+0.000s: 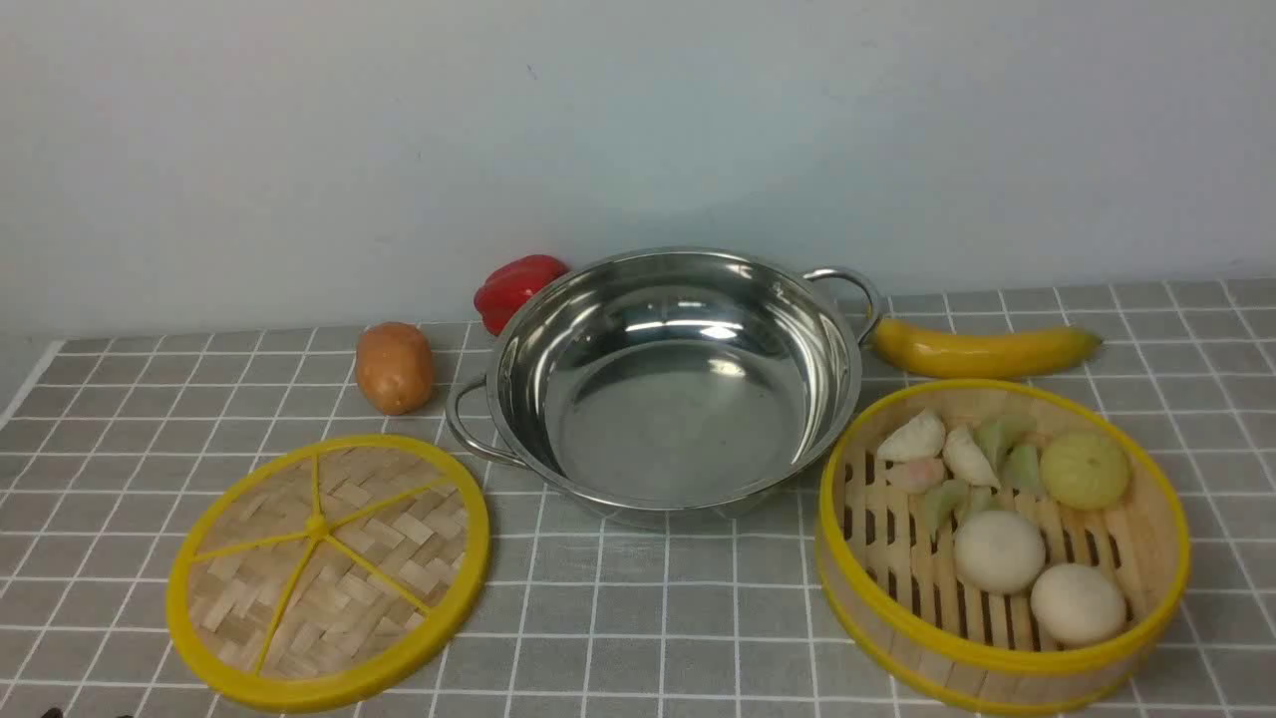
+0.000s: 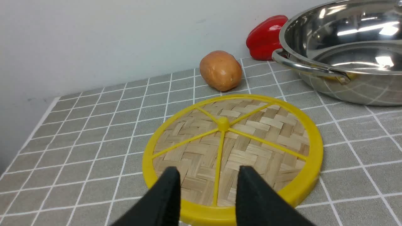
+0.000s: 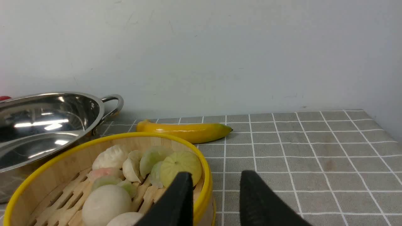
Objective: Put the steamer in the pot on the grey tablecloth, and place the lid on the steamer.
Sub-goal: 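Reach for and grasp the rim of the bamboo steamer holding the buns with the right gripper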
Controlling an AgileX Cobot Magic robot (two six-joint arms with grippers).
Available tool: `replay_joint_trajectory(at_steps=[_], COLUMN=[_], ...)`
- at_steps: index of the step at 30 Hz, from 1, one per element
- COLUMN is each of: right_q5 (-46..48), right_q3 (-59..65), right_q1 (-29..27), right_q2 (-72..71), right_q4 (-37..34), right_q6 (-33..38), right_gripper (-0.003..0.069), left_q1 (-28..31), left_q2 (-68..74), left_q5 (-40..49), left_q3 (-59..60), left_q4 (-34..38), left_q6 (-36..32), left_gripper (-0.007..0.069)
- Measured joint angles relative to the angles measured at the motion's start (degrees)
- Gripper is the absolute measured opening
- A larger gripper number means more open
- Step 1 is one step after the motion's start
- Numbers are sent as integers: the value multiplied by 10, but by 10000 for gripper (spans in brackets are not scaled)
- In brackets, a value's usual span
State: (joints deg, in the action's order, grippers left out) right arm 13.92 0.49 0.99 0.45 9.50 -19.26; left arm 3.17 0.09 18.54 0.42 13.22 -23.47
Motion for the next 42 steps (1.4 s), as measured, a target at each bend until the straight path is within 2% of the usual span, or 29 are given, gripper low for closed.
replay_joint_trajectory(at_steps=[33,36,37,38,40,41,42], right_q5=[0,-2,-9,-9,-18,-19,-19], right_q3=[0,0,0,0,0,0,0], right_q1=[0,0,0,0,0,0,0], right_q2=[0,0,0,0,0,0,0], right_q4=[-1,-26,-74,-80,-186,-216,-224], right_q6=[0,-13,-36,-43,-98,-109,-116], right_gripper=[244,244,244,244,244,244,244], left_q1=[0,0,0,0,0,0,0], left_q2=[0,0,0,0,0,0,0], left_q5=[0,0,1,1,8,8,8], left_q3=[0,0,0,0,0,0,0], left_q4=[13,77,151,160,284,327,336], left_q6=[6,34,68,73,130,142,147], left_gripper=[243,243,243,243,243,243,243])
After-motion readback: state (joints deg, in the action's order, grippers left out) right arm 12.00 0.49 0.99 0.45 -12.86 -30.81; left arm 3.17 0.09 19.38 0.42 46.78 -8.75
